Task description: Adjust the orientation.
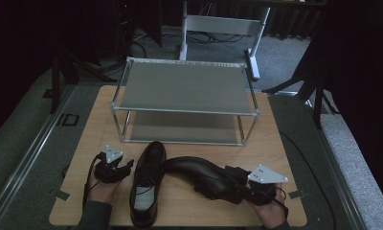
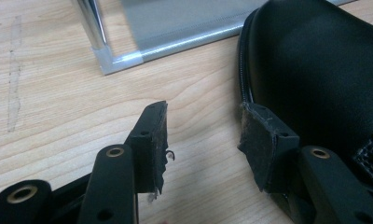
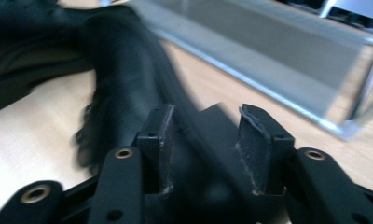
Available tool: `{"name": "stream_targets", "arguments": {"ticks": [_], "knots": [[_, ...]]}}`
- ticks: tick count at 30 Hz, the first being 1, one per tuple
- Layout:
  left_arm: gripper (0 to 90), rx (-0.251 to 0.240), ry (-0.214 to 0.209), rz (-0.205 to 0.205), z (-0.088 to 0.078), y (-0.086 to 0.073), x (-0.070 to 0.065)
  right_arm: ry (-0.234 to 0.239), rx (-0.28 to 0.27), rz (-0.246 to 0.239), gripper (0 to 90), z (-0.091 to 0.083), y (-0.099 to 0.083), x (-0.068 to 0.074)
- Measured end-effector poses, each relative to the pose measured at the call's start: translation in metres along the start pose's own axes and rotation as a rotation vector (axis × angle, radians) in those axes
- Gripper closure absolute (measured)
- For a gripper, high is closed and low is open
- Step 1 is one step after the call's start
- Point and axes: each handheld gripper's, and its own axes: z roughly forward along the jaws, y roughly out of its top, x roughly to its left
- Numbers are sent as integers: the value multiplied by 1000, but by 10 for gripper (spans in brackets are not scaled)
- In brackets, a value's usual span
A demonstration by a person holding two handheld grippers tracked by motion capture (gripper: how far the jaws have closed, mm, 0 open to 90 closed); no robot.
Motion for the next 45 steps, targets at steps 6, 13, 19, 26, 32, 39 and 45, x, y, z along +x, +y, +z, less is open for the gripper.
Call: {"name": "stream_targets", "arguments": {"ticks": [6,13,19,26,32,39,45], "knots": [[523,4,0,6,1,0,-2,-28,44,-126,358,-1,-11,21],[523,4,-3,5,1,0,-1,-19,92,-171,230,12,-18,21],[523,8,-6,11,2,1,-2,-8,81,-179,239,13,-16,16],[522,10,-7,9,3,1,-2,0,56,-125,259,17,-7,1],[522,8,-7,8,3,1,-2,-88,92,-83,389,30,3,-23],[521,10,-9,10,3,1,-2,-68,135,-41,461,39,10,-42],[520,13,-13,14,4,1,-4,-93,169,-10,646,47,15,-58]]}}
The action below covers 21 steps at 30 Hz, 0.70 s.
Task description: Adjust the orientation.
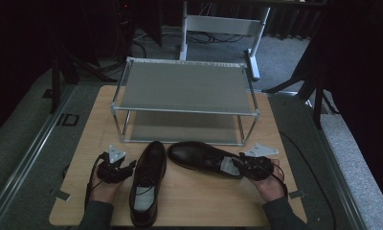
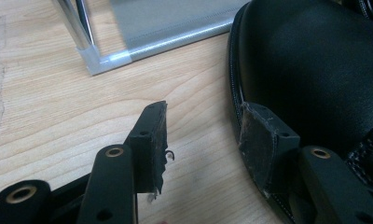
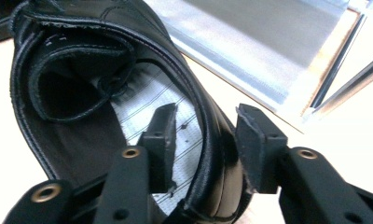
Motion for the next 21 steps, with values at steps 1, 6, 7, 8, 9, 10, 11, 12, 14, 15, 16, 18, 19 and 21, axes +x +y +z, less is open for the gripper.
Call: {"name": "stream_targets", "arguments": {"ticks": [1,6,7,8,9,10,11,12,14,15,16,18,19,21], "knots": [[520,-1,-1,0,0,0,0,-26,3,-25,695,0,1,2],[520,-1,-1,1,-1,0,0,-92,37,-82,775,-4,5,11],[520,-3,-1,0,-1,0,1,-90,55,-75,783,-5,6,10],[520,-4,0,0,-1,0,1,-89,66,-72,786,-6,5,11],[520,-5,-1,-1,-1,0,1,-86,73,-67,789,-8,4,11],[520,-5,-1,-2,-1,0,1,-81,79,-65,789,-10,3,10],[520,-4,-1,-2,-1,0,1,-75,91,-52,789,-12,1,9],[520,-4,-1,-1,-1,0,1,-68,94,-37,787,-15,-1,8],[520,-4,-4,0,-1,0,0,-68,104,-9,782,-20,-5,6],[520,-6,-7,-1,-1,0,0,-65,99,3,778,-22,-8,6],[520,-6,-10,-1,-1,1,0,-65,100,19,774,-23,-9,4],[519,-8,-19,-2,-3,1,-1,-53,98,46,763,-24,-11,1],[518,-15,-23,-6,-4,2,-1,-40,96,72,752,-23,-11,-2],[514,-24,-35,-15,-7,2,-1,-4,83,124,731,-22,-11,-9]]}}
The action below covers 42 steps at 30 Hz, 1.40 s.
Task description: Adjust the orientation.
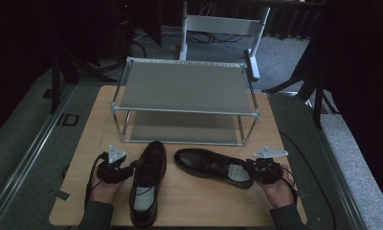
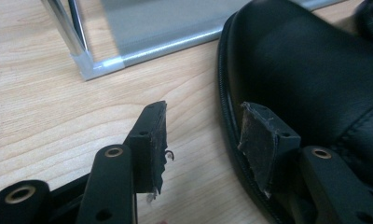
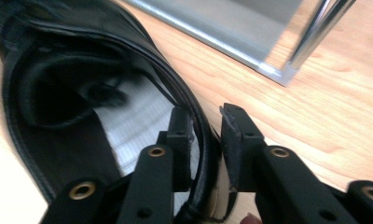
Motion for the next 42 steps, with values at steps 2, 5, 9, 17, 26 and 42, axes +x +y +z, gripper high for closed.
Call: {"name": "stream_targets", "arguments": {"ticks": [2,5,9,17,26,42], "knots": [[510,-4,-15,-4,-4,0,0,7,-14,22,651,1,1,-6],[507,-2,-28,-9,-12,-3,0,59,-34,50,576,-1,-2,-14],[507,1,-54,-15,-23,-9,0,63,-71,77,508,-10,-8,-20],[513,34,-111,25,-35,-20,-8,47,-129,84,490,-28,-14,-24],[532,118,-133,71,-41,-42,-16,-22,-120,146,493,-30,-31,-37],[570,129,-224,189,-27,-35,-53,-52,-58,163,528,-12,-42,-36]]}}
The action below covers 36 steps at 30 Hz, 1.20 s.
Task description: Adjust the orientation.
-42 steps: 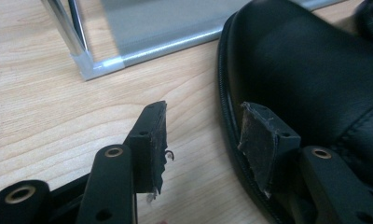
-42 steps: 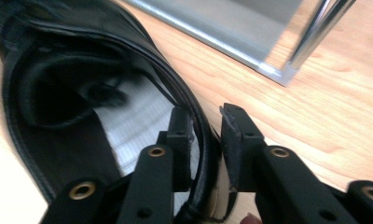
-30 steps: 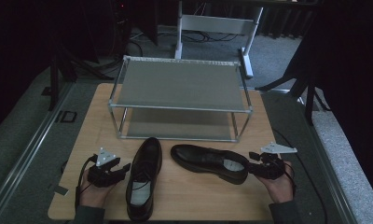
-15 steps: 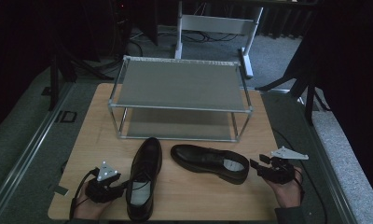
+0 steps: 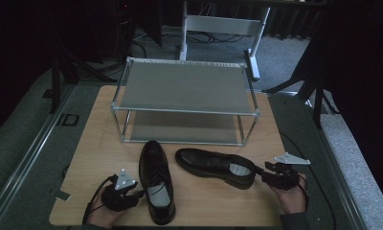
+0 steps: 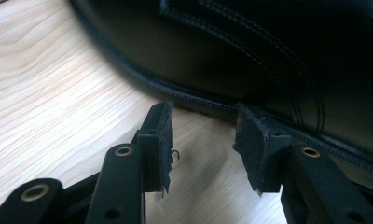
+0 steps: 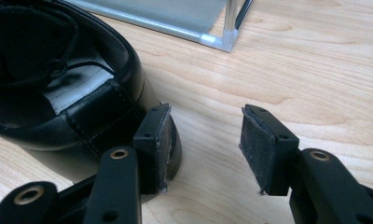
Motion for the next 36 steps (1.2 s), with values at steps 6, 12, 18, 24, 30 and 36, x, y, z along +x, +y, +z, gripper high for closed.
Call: {"name": "stream_targets", "arguments": {"ticks": [6,12,18,24,30,36], "knots": [[592,-1,-14,42,4,5,-11,-9,1,16,574,-1,-6,4],[591,-6,-42,80,9,11,-21,-9,6,38,629,-2,-11,9],[561,-8,-44,106,15,17,-31,8,6,58,654,-2,-14,9],[551,-11,-62,167,22,24,-49,13,4,65,680,-3,-15,12],[552,-11,-106,204,28,29,-62,39,0,81,687,-5,-19,14],[583,-14,-187,301,41,40,-93,48,-3,91,686,-5,-19,14]]}}
